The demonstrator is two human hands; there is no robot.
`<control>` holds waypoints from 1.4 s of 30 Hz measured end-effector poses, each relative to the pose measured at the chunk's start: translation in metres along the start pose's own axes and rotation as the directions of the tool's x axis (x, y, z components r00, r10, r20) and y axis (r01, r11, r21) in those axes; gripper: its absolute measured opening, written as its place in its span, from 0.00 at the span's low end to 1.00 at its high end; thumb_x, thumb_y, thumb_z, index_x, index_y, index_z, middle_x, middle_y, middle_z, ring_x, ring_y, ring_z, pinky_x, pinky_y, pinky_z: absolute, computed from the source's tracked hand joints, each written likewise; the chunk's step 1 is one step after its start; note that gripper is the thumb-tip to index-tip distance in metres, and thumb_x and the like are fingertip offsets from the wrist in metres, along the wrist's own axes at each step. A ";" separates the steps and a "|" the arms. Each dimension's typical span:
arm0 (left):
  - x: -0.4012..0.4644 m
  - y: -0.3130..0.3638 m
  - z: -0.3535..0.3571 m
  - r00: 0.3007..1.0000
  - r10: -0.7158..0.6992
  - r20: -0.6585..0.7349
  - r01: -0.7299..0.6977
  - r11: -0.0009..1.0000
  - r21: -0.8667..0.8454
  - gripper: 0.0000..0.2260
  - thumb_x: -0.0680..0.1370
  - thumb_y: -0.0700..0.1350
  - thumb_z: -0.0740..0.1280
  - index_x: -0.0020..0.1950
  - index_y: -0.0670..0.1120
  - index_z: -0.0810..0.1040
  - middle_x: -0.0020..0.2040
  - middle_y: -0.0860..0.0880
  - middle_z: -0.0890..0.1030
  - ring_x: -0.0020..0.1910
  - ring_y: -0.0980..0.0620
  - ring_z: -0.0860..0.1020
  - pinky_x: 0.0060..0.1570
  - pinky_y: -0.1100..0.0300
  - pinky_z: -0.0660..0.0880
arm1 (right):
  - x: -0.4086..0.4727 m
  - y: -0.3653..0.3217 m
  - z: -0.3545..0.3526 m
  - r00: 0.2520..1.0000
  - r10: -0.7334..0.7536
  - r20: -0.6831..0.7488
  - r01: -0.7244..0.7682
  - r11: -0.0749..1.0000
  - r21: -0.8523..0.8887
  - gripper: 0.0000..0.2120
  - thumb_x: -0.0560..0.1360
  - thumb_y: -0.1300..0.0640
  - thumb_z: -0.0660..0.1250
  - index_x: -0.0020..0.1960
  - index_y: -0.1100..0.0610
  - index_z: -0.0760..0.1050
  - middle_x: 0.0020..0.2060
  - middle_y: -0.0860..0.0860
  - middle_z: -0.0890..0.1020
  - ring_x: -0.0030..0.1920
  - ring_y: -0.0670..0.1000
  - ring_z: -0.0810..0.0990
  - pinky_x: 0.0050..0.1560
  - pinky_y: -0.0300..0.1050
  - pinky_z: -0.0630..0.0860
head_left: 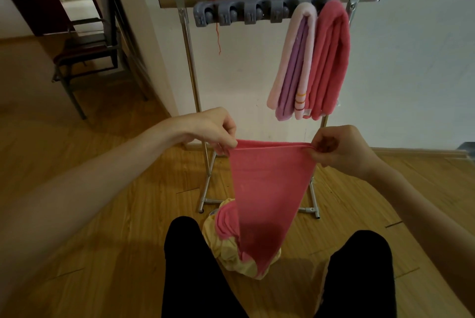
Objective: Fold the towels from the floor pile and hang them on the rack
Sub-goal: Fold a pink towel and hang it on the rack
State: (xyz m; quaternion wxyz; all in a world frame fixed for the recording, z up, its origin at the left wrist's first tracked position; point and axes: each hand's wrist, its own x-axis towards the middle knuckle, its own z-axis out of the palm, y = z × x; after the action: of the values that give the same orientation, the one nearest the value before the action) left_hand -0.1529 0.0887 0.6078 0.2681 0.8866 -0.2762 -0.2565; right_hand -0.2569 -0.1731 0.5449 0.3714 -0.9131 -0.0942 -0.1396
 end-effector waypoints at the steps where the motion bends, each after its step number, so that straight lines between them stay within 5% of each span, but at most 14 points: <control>1: -0.001 -0.001 0.002 1.000 0.015 0.015 -0.015 1.000 0.023 0.08 0.73 0.33 0.68 0.36 0.42 0.74 0.36 0.44 0.80 0.33 0.58 0.80 0.32 0.67 0.75 | 0.000 0.001 0.000 1.000 0.009 -0.008 -0.008 1.000 0.008 0.08 0.69 0.66 0.73 0.35 0.58 0.77 0.24 0.47 0.79 0.25 0.46 0.78 0.28 0.34 0.75; 4: -0.003 -0.004 0.012 0.993 0.106 0.059 -0.110 0.992 0.066 0.08 0.75 0.34 0.66 0.49 0.46 0.75 0.41 0.45 0.80 0.35 0.57 0.77 0.35 0.63 0.74 | -0.002 0.002 0.000 0.999 0.018 -0.037 -0.017 1.000 0.019 0.10 0.69 0.67 0.73 0.35 0.58 0.75 0.24 0.47 0.78 0.24 0.45 0.77 0.28 0.34 0.74; 7: -0.007 -0.001 0.021 0.954 0.240 0.182 -0.262 0.959 0.108 0.22 0.78 0.35 0.62 0.68 0.55 0.66 0.48 0.69 0.76 0.42 0.65 0.76 0.44 0.68 0.73 | -0.001 0.004 -0.002 0.998 0.020 -0.051 -0.017 0.998 0.060 0.07 0.70 0.67 0.72 0.42 0.59 0.74 0.29 0.50 0.79 0.26 0.44 0.77 0.30 0.32 0.73; 9: -0.010 0.003 0.027 0.919 0.304 0.252 -0.343 0.931 0.127 0.28 0.79 0.34 0.58 0.74 0.58 0.60 0.58 0.74 0.68 0.53 0.72 0.72 0.52 0.74 0.70 | 0.002 0.007 -0.002 0.998 0.014 -0.055 -0.013 1.000 0.007 0.07 0.71 0.64 0.72 0.48 0.57 0.78 0.33 0.49 0.81 0.30 0.43 0.79 0.33 0.30 0.73; 15: -0.008 0.008 0.039 0.888 0.347 0.302 -0.431 0.858 0.280 0.26 0.72 0.29 0.57 0.65 0.48 0.76 0.54 0.50 0.74 0.48 0.68 0.71 0.46 0.77 0.65 | 0.014 0.001 0.001 0.998 -0.046 -0.043 0.038 0.985 -0.171 0.03 0.71 0.63 0.72 0.44 0.59 0.82 0.36 0.50 0.82 0.36 0.40 0.78 0.40 0.30 0.73; 18: -0.012 0.015 0.040 0.877 0.358 0.320 -0.437 0.872 0.221 0.20 0.71 0.34 0.63 0.61 0.47 0.80 0.49 0.47 0.77 0.42 0.61 0.73 0.41 0.73 0.68 | 0.017 -0.005 0.005 0.996 -0.084 -0.031 0.076 0.977 -0.200 0.03 0.71 0.63 0.72 0.45 0.59 0.82 0.36 0.48 0.80 0.36 0.39 0.77 0.39 0.28 0.72; 21: -0.022 0.018 0.041 0.828 0.382 0.410 -0.503 0.829 0.245 0.22 0.72 0.35 0.64 0.65 0.48 0.77 0.50 0.56 0.77 0.44 0.65 0.74 0.43 0.72 0.70 | 0.017 -0.011 0.009 0.992 -0.122 -0.020 0.115 0.971 -0.209 0.03 0.72 0.63 0.71 0.45 0.58 0.82 0.37 0.46 0.79 0.36 0.38 0.76 0.38 0.24 0.69; 24: -0.022 0.017 0.047 0.791 0.496 0.359 -0.607 0.713 0.351 0.23 0.71 0.32 0.65 0.64 0.47 0.78 0.50 0.57 0.79 0.44 0.69 0.74 0.44 0.74 0.69 | 0.018 -0.009 0.013 0.989 -0.145 -0.010 0.140 0.970 -0.198 0.06 0.72 0.63 0.70 0.49 0.58 0.82 0.41 0.45 0.81 0.37 0.39 0.77 0.41 0.24 0.69; 27: -0.018 0.015 0.049 0.714 0.665 0.217 -0.682 0.591 0.431 0.12 0.72 0.36 0.68 0.53 0.45 0.84 0.43 0.51 0.83 0.39 0.69 0.72 0.42 0.77 0.66 | 0.017 -0.001 0.018 0.990 -0.142 0.008 0.141 0.972 -0.186 0.06 0.73 0.63 0.69 0.49 0.60 0.82 0.42 0.48 0.82 0.39 0.44 0.78 0.41 0.28 0.70; 30: -0.015 0.013 0.048 0.599 0.789 0.140 -0.693 0.422 0.584 0.08 0.75 0.44 0.66 0.47 0.45 0.85 0.44 0.47 0.78 0.43 0.57 0.73 0.43 0.59 0.72 | 0.018 0.005 0.021 0.995 -0.092 -0.025 0.087 0.986 -0.144 0.03 0.73 0.63 0.69 0.46 0.61 0.81 0.38 0.53 0.82 0.35 0.42 0.75 0.38 0.30 0.70; 33: -0.011 0.018 0.053 0.500 0.839 0.215 -0.720 0.265 0.642 0.12 0.76 0.46 0.62 0.43 0.42 0.83 0.54 0.43 0.79 0.54 0.47 0.77 0.52 0.54 0.73 | 0.019 0.008 0.025 0.998 -0.066 -0.019 0.063 0.990 -0.122 0.03 0.73 0.63 0.69 0.45 0.62 0.81 0.38 0.54 0.82 0.36 0.47 0.76 0.39 0.33 0.72; 36: -0.008 0.023 0.059 0.466 0.827 0.314 -0.746 0.176 0.642 0.12 0.75 0.43 0.59 0.40 0.40 0.80 0.43 0.43 0.82 0.43 0.44 0.81 0.52 0.50 0.74 | 0.021 0.007 0.030 0.999 -0.047 -0.027 0.044 0.993 -0.113 0.04 0.74 0.61 0.69 0.44 0.62 0.81 0.36 0.51 0.81 0.35 0.47 0.76 0.38 0.37 0.72; 39: -0.003 0.017 0.056 0.536 0.818 0.210 -0.640 0.232 0.733 0.12 0.77 0.45 0.57 0.43 0.41 0.78 0.37 0.46 0.80 0.37 0.45 0.78 0.44 0.48 0.75 | 0.023 0.002 0.032 0.996 -0.017 -0.088 0.014 0.999 -0.034 0.07 0.74 0.57 0.70 0.41 0.62 0.81 0.30 0.46 0.79 0.30 0.42 0.76 0.33 0.30 0.70; 42: 0.003 0.010 0.049 0.619 0.785 -0.016 -0.514 0.421 0.747 0.15 0.79 0.49 0.55 0.46 0.43 0.77 0.38 0.48 0.79 0.38 0.48 0.77 0.40 0.51 0.74 | 0.021 -0.008 0.030 0.987 0.048 -0.152 -0.027 0.990 0.136 0.09 0.74 0.57 0.71 0.40 0.63 0.80 0.27 0.48 0.79 0.25 0.41 0.77 0.28 0.30 0.71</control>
State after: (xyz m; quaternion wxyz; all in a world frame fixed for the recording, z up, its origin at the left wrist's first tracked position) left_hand -0.1840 0.0632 0.5779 0.0491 0.7653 -0.6214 0.1605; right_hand -0.2336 -0.1450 0.5369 0.4403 -0.8743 -0.0571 -0.1963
